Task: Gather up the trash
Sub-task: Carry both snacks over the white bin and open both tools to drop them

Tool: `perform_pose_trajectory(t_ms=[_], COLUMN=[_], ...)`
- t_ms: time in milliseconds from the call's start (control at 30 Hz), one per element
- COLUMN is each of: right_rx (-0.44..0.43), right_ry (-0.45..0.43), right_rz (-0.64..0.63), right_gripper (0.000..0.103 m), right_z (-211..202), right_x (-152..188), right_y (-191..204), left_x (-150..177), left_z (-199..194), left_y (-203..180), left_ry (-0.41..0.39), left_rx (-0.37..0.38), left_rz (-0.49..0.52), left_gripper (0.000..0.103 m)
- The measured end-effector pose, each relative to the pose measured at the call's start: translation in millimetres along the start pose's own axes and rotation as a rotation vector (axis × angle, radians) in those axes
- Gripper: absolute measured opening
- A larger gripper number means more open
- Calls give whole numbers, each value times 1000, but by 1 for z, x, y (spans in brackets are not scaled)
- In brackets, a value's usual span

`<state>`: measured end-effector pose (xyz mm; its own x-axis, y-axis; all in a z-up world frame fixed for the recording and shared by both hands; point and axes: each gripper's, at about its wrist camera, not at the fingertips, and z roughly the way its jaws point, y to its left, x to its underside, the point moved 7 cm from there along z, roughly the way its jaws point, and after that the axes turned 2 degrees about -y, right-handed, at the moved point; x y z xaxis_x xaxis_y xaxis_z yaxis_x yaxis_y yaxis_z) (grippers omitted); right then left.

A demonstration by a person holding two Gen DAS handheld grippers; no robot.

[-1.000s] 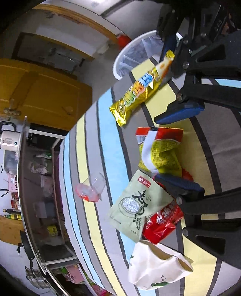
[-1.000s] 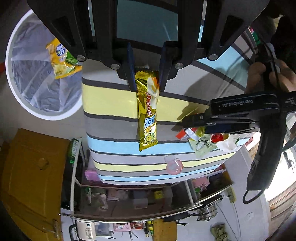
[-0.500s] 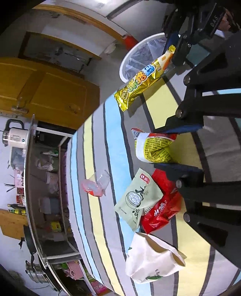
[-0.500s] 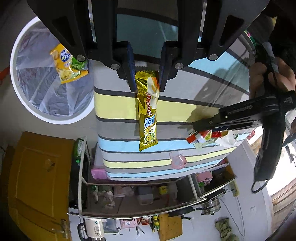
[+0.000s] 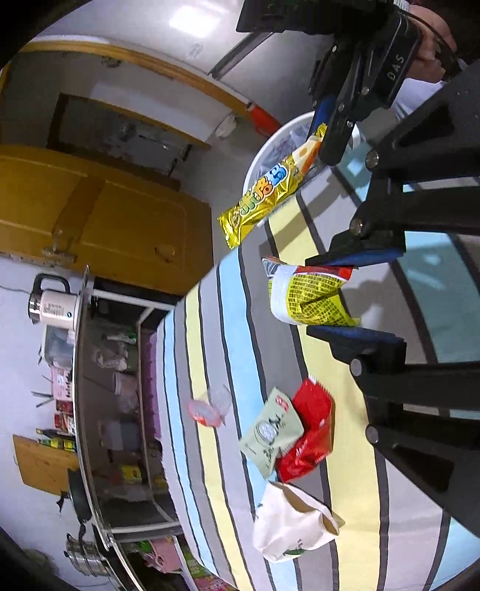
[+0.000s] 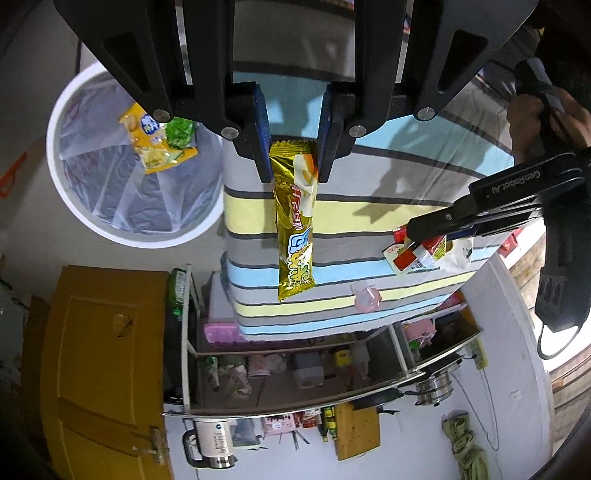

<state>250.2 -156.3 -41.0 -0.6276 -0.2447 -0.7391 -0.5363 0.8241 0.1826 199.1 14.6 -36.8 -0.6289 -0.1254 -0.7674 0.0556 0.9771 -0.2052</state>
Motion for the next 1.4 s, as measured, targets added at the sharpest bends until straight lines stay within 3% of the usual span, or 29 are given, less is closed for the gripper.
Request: perform_pose_trajectory(t_ms=[667,1400], right_rx=[109,170], right_ry=[-49,-1], right_rz=[111,233], right_gripper=[24,24], right_z=[-50,-34], right_x=[18,32], right_y=[-68,-135], left_x=[-7,-6], left_z=[11,76], left_y=[-95,-154], left_ry=[-9,90], left_rx=[125,204], left_rz=[99,152], left_gripper=[30,32])
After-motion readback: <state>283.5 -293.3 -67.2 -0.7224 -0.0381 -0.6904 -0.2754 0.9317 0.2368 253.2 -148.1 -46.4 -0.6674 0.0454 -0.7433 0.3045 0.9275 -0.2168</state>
